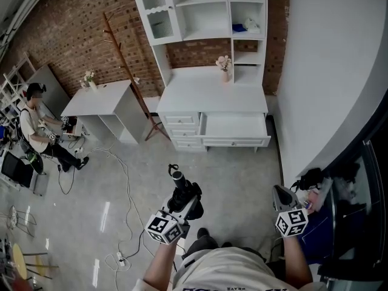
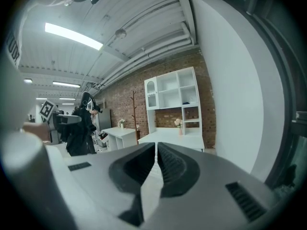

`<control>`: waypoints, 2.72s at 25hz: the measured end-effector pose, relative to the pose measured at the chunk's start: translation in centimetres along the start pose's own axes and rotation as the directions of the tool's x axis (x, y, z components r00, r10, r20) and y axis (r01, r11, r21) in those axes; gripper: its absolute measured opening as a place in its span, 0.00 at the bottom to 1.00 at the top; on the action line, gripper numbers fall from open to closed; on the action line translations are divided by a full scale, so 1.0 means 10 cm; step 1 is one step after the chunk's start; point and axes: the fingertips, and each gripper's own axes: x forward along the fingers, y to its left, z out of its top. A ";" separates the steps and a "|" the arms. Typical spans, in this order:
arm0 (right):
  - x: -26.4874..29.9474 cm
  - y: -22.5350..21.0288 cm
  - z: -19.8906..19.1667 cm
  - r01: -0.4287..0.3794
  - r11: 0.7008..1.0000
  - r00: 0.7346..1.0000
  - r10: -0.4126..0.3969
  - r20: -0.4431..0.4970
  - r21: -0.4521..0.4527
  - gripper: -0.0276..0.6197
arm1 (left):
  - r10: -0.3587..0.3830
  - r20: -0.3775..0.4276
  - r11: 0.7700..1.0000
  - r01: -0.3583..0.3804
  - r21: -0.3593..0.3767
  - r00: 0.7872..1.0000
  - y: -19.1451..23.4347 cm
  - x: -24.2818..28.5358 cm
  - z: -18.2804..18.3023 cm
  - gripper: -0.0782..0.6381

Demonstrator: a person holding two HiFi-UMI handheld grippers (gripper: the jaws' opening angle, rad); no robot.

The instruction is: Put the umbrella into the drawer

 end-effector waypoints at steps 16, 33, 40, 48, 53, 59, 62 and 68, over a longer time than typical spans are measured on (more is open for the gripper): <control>0.53 -0.05 0.11 0.023 1.000 1.000 -0.023 -0.010 0.010 0.10 | -0.030 -0.017 1.000 0.030 -0.001 0.999 0.47 0.44 0.10 0.42; 1.60 0.00 0.27 0.084 0.996 0.995 -0.084 -0.046 0.009 0.10 | -0.098 -0.053 0.995 0.097 -0.023 0.994 1.49 1.23 0.29 0.42; 1.98 0.04 0.38 0.132 0.991 0.989 -0.133 -0.059 -0.008 0.10 | -0.147 -0.074 0.989 0.147 0.001 0.986 1.89 1.53 0.38 0.42; 2.37 0.15 0.47 0.163 0.986 0.984 -0.165 -0.069 -0.025 0.10 | -0.179 -0.090 0.984 0.181 0.006 0.980 2.31 1.72 0.42 0.42; 2.57 0.25 0.51 0.174 0.984 0.982 -0.175 -0.074 -0.025 0.10 | -0.186 -0.096 0.982 0.187 0.000 0.978 2.55 1.79 0.45 0.42; 2.63 0.34 0.49 0.178 0.984 0.979 -0.180 -0.097 -0.025 0.10 | -0.191 -0.105 0.981 0.190 -0.023 0.976 2.66 1.80 0.45 0.42; 2.60 0.33 0.47 0.190 0.982 0.976 -0.191 -0.103 -0.022 0.10 | -0.201 -0.107 0.980 0.198 -0.033 0.974 2.66 1.82 0.45 0.42; 2.52 0.23 0.38 0.201 0.980 0.974 -0.200 -0.107 -0.006 0.10 | -0.206 -0.113 0.978 0.201 -0.053 0.972 2.59 1.89 0.37 0.42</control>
